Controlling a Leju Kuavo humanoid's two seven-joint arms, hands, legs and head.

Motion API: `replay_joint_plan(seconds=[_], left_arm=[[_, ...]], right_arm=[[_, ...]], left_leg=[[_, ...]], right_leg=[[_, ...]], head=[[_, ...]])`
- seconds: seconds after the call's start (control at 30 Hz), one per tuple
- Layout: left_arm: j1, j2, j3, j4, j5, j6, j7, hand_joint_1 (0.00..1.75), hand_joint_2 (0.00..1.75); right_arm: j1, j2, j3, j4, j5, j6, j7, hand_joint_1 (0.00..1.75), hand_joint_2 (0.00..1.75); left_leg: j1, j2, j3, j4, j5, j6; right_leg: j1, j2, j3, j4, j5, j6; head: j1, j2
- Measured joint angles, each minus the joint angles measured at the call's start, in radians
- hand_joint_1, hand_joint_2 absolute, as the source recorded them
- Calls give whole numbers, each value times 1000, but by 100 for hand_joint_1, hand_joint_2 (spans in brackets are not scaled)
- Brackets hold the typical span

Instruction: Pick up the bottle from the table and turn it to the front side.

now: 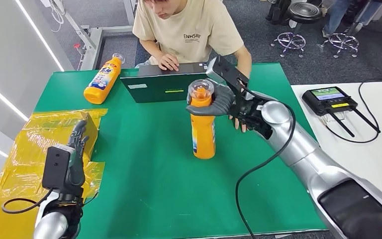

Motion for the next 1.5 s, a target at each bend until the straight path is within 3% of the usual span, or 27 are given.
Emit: replay_joint_plan(seconds=[0.33,0.7,1.03,1.17,1.37,1.4,1.5], left_arm=[[-96,-88,-113,60,23,-35,19,0,0],[-167,-144,-189,108,47,-59,33,0,0],[-177,-183,-257,133,39,-50,61,0,0],[-177,-195,-278,146,39,-49,65,0,175],[-193,-203,-321,172,55,-53,74,0,175],[-196,-203,-326,176,58,-53,75,16,175],[-203,-204,-335,186,63,-54,75,140,175]], right_arm=[[-122,131,46,48,-58,-5,8,175,175],[-122,229,55,70,-129,-10,-3,175,175],[-99,288,55,76,-144,6,0,175,175],[-91,290,53,75,-149,8,6,175,175],[-78,291,37,73,-140,7,18,175,175],[-76,291,34,73,-138,7,19,175,175],[-72,290,29,73,-136,6,20,175,175]], left_leg=[[0,0,0,0,0,-1],[0,0,0,0,0,-1],[0,0,0,0,0,-1],[0,0,0,0,0,-1],[0,0,0,1,1,-1],[0,0,0,1,1,-1],[0,0,0,1,1,-1]], right_leg=[[0,0,0,0,0,0],[0,0,0,0,0,0],[0,0,-1,0,0,0],[0,0,0,0,0,0],[0,1,0,0,0,0],[0,1,0,0,0,0],[0,1,0,0,0,0]], head=[[0,0],[0,0],[0,0],[0,0],[0,0],[0,0],[0,0]])
